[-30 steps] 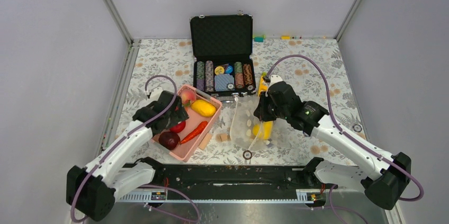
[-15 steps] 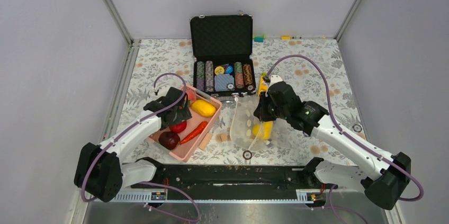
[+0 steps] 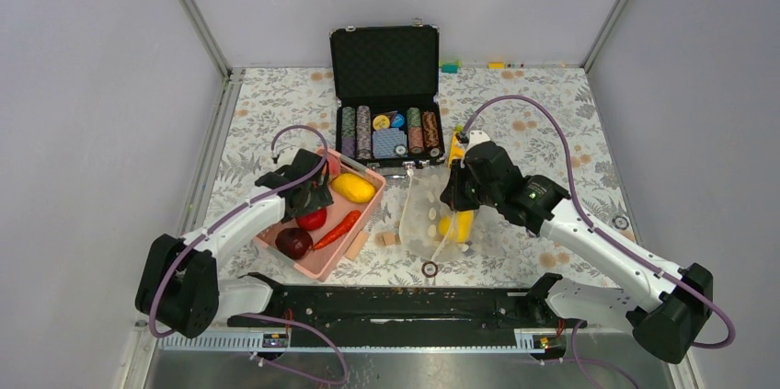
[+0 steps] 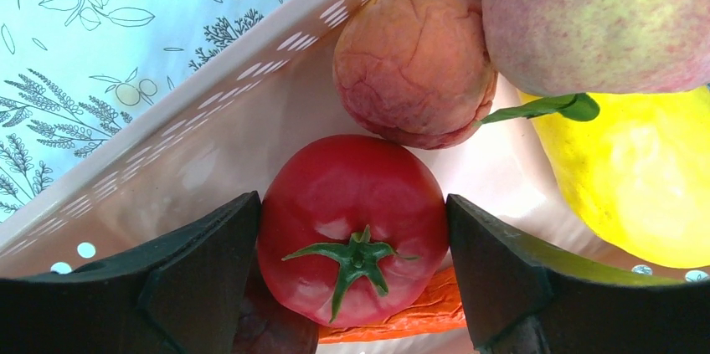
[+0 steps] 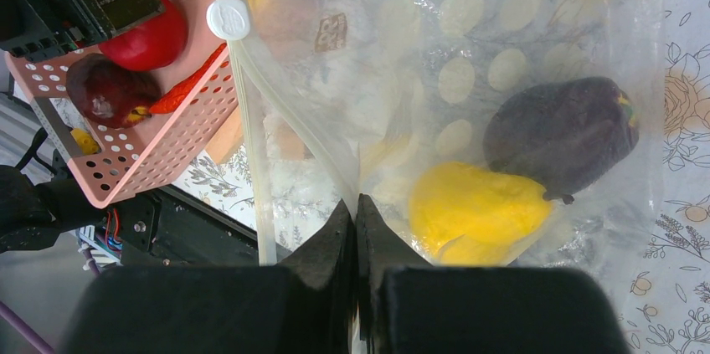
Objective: Place the food in the zip-top bag and seal the zipper
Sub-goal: Pick up the fake vegetable from the bin.
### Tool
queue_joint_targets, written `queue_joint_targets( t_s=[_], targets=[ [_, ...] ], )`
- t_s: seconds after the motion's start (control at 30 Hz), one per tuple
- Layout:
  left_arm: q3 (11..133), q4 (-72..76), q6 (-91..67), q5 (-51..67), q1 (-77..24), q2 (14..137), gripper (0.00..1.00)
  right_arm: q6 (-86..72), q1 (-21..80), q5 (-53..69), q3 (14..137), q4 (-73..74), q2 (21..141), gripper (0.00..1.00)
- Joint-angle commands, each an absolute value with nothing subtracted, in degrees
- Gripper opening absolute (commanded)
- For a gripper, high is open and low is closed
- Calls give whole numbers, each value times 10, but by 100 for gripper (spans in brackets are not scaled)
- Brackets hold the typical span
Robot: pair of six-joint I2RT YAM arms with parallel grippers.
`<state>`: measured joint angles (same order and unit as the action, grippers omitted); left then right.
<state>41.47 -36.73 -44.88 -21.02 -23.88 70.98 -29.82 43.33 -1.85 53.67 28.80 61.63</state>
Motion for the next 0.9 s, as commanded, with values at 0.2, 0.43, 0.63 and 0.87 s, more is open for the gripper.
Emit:
queue_joint_targets(
  t_s=[0.2,0.43,0.63,0.87],
  targets=[
    [438,-371,-447,-186,-236,704,41,-293,427,-19,541,273,612,0],
    [454,-398,-454,-176,-235,601,39,-292,426,-26,540,273,608,0],
    [489,-401,-443,-134,-236,527,39,-293,427,-23,541,273,607,0],
    [476,-258,-375,90,-248,470,38,-296,426,-20,541,273,602,0]
  ],
)
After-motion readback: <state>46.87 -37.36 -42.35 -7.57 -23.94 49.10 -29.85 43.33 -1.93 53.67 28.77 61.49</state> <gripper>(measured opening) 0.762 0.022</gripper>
